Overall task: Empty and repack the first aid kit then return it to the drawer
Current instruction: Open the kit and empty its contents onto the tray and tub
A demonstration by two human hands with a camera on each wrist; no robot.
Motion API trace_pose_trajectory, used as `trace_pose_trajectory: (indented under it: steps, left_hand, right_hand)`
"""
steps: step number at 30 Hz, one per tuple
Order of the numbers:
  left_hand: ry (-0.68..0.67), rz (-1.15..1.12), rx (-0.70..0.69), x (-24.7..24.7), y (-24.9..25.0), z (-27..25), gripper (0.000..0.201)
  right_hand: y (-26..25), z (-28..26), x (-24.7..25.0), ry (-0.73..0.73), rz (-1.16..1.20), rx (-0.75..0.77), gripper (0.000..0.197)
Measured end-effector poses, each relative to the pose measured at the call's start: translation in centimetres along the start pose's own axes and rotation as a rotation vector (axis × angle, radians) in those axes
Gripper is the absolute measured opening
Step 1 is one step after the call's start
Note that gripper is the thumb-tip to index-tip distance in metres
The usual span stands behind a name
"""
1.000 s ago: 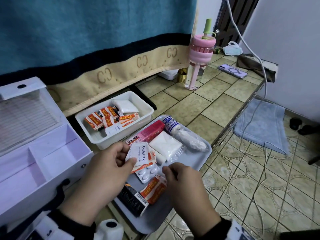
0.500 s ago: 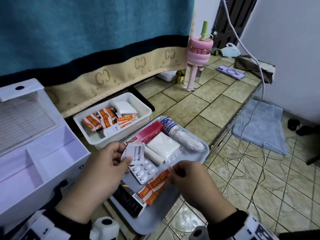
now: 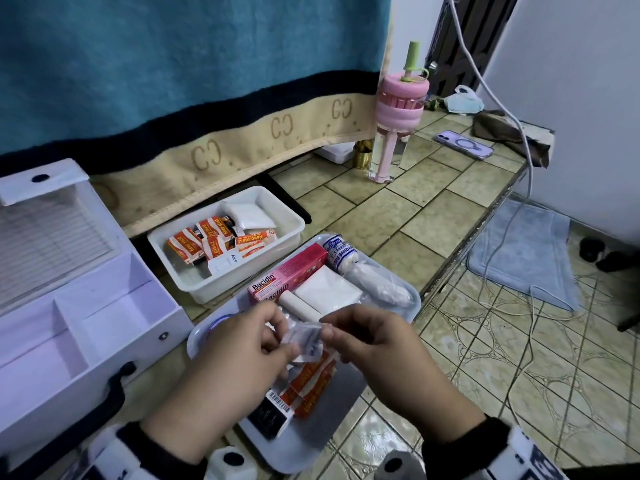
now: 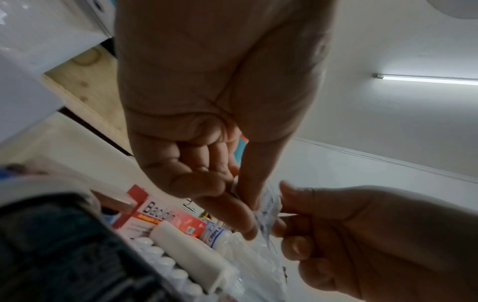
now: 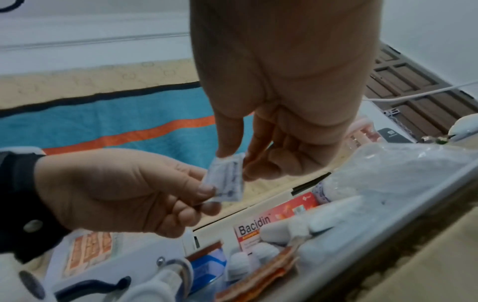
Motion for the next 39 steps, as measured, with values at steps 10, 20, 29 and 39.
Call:
trace_pose_trajectory:
  steps: [10, 20, 29, 39]
  left_hand:
    - [0.032, 0.030, 0.017, 0.1, -0.3, 0.7, 0.020]
    - [0.083, 0.017, 0.032, 1.4, -1.7, 0.7, 0.017]
    - [0.322, -0.021, 0.094, 8.6, -5.3, -3.2, 0.016]
    - [0.455, 0.430, 0.330, 20.7, -13.7, -10.4, 0.014]
  right_hand:
    - [3.3, 0.1, 4.4, 0.358, -0.283, -0.201, 0.011]
    - [3.1, 0.5, 3.1, 0.377, -0.636, -0.171, 0.016]
    - [-9.3, 3.7, -5.2, -0.008, -0.521, 0.280, 0.009]
    - [-16.0, 6.1, -23.3, -0.756, -0.733, 0.594, 0.048]
Point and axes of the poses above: each hand's wrist, its own z-axis towards the middle knuckle, its own x-axis out of the back of the hand, y = z × x, the point moved 5 cm from there along z, towards the middle knuckle, and after that the axes turned 6 degrees about z, right-handed, at the moved point
